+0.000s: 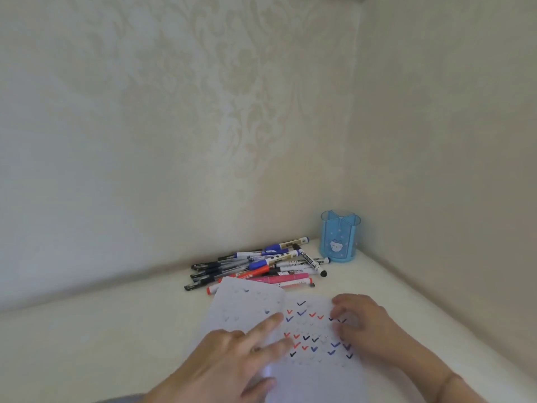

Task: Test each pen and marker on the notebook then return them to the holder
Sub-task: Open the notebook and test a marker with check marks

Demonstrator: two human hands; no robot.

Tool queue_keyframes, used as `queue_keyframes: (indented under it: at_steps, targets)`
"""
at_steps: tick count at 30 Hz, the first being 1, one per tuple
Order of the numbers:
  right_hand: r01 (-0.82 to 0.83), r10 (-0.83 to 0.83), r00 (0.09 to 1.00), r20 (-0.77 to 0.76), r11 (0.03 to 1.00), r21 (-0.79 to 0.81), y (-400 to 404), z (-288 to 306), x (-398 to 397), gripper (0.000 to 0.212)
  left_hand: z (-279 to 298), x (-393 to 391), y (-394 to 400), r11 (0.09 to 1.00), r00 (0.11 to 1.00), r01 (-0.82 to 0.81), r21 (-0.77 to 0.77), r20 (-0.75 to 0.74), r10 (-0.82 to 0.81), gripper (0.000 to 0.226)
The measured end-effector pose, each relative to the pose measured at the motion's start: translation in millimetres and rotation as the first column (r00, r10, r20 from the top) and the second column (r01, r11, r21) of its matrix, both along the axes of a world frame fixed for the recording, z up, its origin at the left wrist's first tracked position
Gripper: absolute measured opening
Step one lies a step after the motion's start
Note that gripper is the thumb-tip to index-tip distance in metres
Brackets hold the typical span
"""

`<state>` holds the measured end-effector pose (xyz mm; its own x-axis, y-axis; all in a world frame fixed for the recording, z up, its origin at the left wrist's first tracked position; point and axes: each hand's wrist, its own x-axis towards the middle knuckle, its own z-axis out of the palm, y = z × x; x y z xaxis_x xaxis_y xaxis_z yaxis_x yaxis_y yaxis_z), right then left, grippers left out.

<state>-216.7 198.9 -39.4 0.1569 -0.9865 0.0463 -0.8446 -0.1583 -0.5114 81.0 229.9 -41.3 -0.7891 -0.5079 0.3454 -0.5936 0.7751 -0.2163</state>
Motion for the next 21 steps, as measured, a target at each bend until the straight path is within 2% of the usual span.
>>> queue_keyframes:
  at_steps: [2, 4, 6, 7, 8, 10, 12, 13, 14, 16, 17, 19, 20, 21]
  targets:
    - [-0.039, 0.039, 0.999, 0.016, 0.999, -0.017, -9.4, 1.4, 4.1, 0.026, 5.9, -5.2, -12.6, 0.999, 0.988, 0.042, 0.019, 0.147, -0.044, 0.03]
    - [-0.064, 0.062, 0.995, -0.083, 0.998, -0.019, -17.1, 9.1, 6.0, 0.019, 18.1, -10.8, -25.5, 0.998, 0.975, 0.053, 0.039, 0.213, -0.06, 0.019]
    - [0.025, -0.04, 0.986, -0.165, 0.995, -0.092, -27.9, 20.8, 6.8, 0.013, 38.8, -18.8, -39.2, 0.981, 0.973, 0.078, 0.175, 0.201, -0.114, 0.022]
    - [0.127, -0.149, 0.979, -0.137, 0.979, -0.161, -34.0, 27.0, 8.4, 0.016, 45.4, -23.4, -49.4, 0.949, 0.969, 0.085, 0.302, 0.196, -0.149, 0.02]
    - [0.23, -0.248, 0.967, -0.057, 0.947, -0.223, -41.3, 31.1, 10.6, 0.021, 50.6, -28.9, -60.6, 0.908, 0.967, 0.061, 0.414, 0.202, -0.157, 0.021]
    - [0.36, -0.346, 0.933, 0.097, 0.907, -0.219, -57.7, 31.1, 18.8, 0.039, 52.5, -35.5, -82.9, 0.824, 0.967, -0.009, 0.566, 0.213, -0.137, 0.042]
    - [0.361, -0.355, 0.933, 0.062, 0.921, -0.148, -72.3, 25.2, 30.9, 0.064, 47.4, -36.7, -97.2, 0.73, 0.979, -0.056, 0.682, 0.18, -0.093, 0.051]
    - [0.35, -0.351, 0.936, 0.016, 0.926, -0.143, -77.9, 19.1, 36.0, 0.071, 43.9, -33.6, -100.0, 0.718, 0.982, -0.061, 0.693, 0.169, -0.079, 0.05]
    - [0.355, -0.361, 0.933, -0.009, 0.922, -0.158, -83.5, 13.4, 38.9, 0.07, 35.6, -33.0, -105.0, 0.744, 0.983, -0.064, 0.665, 0.17, -0.068, 0.048]
    - [0.382, -0.389, 0.921, -0.004, 0.907, -0.179, -92.5, 7.1, 38.2, 0.052, 13.5, -38.3, -112.5, 0.788, 0.981, -0.13, 0.601, 0.193, 0.015, 0.039]
    - [0.39, -0.395, 0.919, 0.004, 0.904, -0.175, -96.1, 4.6, 35.2, 0.039, -0.3, -45.1, -114.9, 0.764, 0.978, -0.183, 0.619, 0.197, 0.074, 0.028]
    - [0.414, -0.407, 0.91, 0.077, 0.894, -0.173, -98.2, 0.8, 26.8, 0.023, -46.4, -32.6, -115.1, 0.732, 0.99, -0.066, 0.678, 0.138, -0.039, 0.009]
    - [0.43, -0.405, 0.901, 0.158, 0.882, -0.193, -96.3, 0.2, 21.1, 0.018, -54.7, -29.8, -111.5, 0.71, 0.986, -0.041, 0.703, 0.143, -0.085, 0.015]
    - [0.456, -0.4, 0.879, 0.261, 0.865, -0.21, -92.9, 0.9, 13.7, 0.012, -54.2, -26.2, -108.8, 0.747, 0.984, -0.012, 0.664, 0.141, -0.109, 0.018]
